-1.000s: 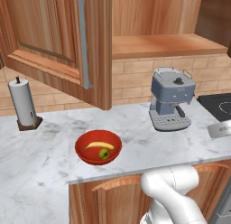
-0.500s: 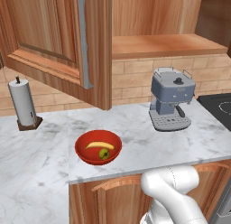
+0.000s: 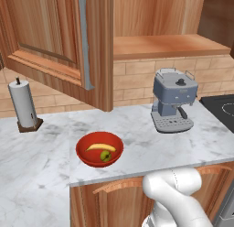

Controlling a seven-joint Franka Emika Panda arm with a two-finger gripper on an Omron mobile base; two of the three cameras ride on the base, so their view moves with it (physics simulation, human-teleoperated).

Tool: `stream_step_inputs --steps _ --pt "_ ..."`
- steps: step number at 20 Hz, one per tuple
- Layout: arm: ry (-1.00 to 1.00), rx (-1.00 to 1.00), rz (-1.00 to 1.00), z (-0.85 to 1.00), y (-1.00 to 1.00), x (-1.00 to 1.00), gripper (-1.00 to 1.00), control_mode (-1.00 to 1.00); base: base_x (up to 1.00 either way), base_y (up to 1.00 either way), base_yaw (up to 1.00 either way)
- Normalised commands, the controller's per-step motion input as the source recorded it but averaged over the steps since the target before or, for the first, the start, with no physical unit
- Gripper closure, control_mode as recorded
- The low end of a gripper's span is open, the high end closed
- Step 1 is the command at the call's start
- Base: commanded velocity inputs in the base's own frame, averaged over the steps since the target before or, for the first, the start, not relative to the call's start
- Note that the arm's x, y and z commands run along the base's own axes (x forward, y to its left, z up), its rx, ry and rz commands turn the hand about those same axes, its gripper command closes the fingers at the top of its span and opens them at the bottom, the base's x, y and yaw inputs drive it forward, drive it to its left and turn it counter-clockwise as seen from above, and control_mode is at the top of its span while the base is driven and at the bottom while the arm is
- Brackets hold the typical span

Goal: Open the cabinet. Pick the banana and pear from the cabinet and place them into the bowl. Then close the cabinet.

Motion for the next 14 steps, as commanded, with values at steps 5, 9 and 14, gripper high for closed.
stream_step_inputs --steps 5,9,14 --pt "-0.17 0.04 0.0 0.05 -0.47 -0.09 -1.0 -1.0 0.0 0.0 0.0" --pt "-0.18 0.04 0.0 0.09 -0.49 -0.14 -1.0 -1.0 0.0 0.0 0.0" --pt "-0.16 0.05 0.0 0.07 -0.49 -0.03 -1.0 -1.0 0.0 0.0 0.0"
